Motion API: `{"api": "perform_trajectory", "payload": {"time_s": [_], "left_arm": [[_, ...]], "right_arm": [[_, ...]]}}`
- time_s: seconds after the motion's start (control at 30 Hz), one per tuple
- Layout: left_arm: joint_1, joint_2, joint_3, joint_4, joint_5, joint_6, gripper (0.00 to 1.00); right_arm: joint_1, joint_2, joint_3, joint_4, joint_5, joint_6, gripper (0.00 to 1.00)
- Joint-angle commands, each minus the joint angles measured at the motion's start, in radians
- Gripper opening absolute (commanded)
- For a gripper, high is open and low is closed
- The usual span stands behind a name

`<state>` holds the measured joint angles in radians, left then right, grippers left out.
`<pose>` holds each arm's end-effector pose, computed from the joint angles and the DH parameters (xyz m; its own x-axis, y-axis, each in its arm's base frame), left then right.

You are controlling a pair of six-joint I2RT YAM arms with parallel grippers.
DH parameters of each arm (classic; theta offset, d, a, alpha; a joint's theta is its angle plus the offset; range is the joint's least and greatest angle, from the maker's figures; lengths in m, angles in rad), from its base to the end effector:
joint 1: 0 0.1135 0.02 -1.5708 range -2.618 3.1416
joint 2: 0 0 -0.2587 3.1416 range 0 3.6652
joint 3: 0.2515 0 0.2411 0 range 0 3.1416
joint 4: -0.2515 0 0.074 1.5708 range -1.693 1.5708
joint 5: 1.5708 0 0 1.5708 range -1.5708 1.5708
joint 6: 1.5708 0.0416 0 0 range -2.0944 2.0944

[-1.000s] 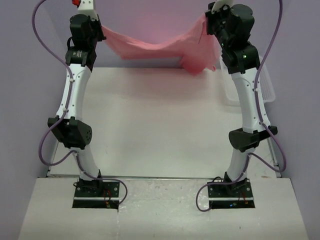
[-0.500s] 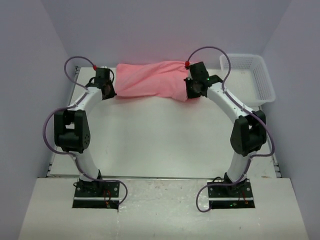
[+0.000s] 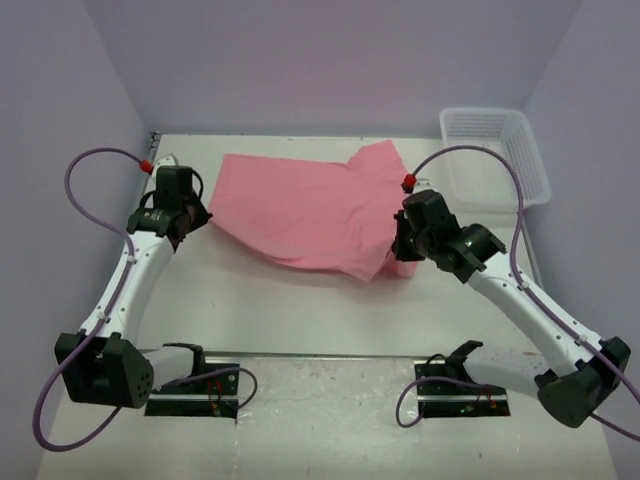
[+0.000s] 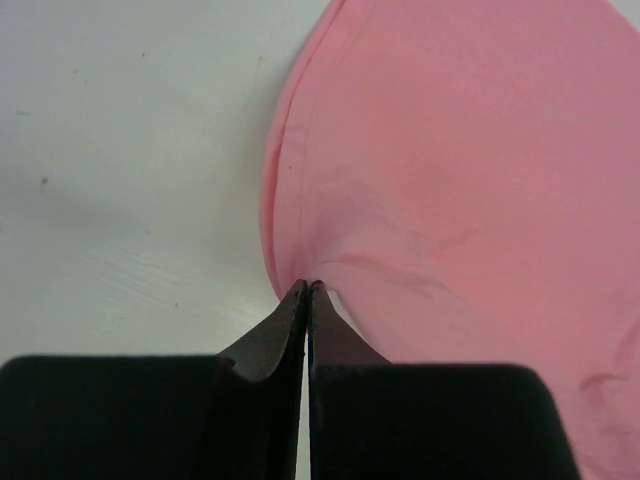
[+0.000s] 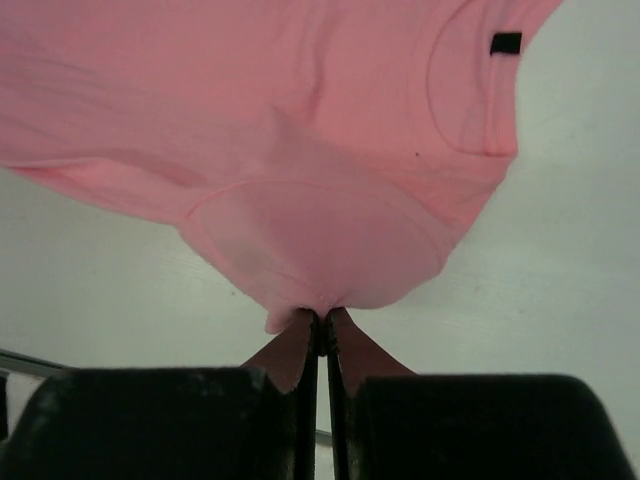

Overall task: Fold and stack the t-shirts
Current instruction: Flatten out the tshirt

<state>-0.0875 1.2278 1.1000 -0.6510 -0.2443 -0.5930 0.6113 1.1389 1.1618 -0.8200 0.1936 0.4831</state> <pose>0.2536 -0.0121 0.3065 -0.5318 -0.4977 -0.6852 -0.4629 0.8484 -0.2569 0.1880 0.1220 0.3316 -0.7292 0.0456 -0.6827 -0.1291 0.9707 0.2027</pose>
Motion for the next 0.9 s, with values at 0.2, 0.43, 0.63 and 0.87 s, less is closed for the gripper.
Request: {"api": "perform_trajectory", "payload": {"time_s": [0.2, 0.43, 0.63, 0.87], "left_arm": [[-0.001, -0.053, -0.186, -0.151, -0.076, -0.05, 0.0], [0.006, -0.033, -0.195, -0.159, -0.113, -0.082, 0.0], [0.015, 0.041, -0.15, -0.177, -0.144, -0.103, 0.0], [0.025, 0.075, -0.14, -0.164, -0.164, -0.099, 0.0]], "right_arm": [[0.027, -0.105, -0.231, -0.097, 0.041, 0.107, 0.0], [0.031, -0.079, -0.215, -0.13, 0.064, 0.13, 0.0], [0.031, 0.018, -0.159, -0.104, 0.09, 0.098, 0.0], [0.021, 0.148, -0.06, -0.079, 0.101, 0.072, 0.0]]}}
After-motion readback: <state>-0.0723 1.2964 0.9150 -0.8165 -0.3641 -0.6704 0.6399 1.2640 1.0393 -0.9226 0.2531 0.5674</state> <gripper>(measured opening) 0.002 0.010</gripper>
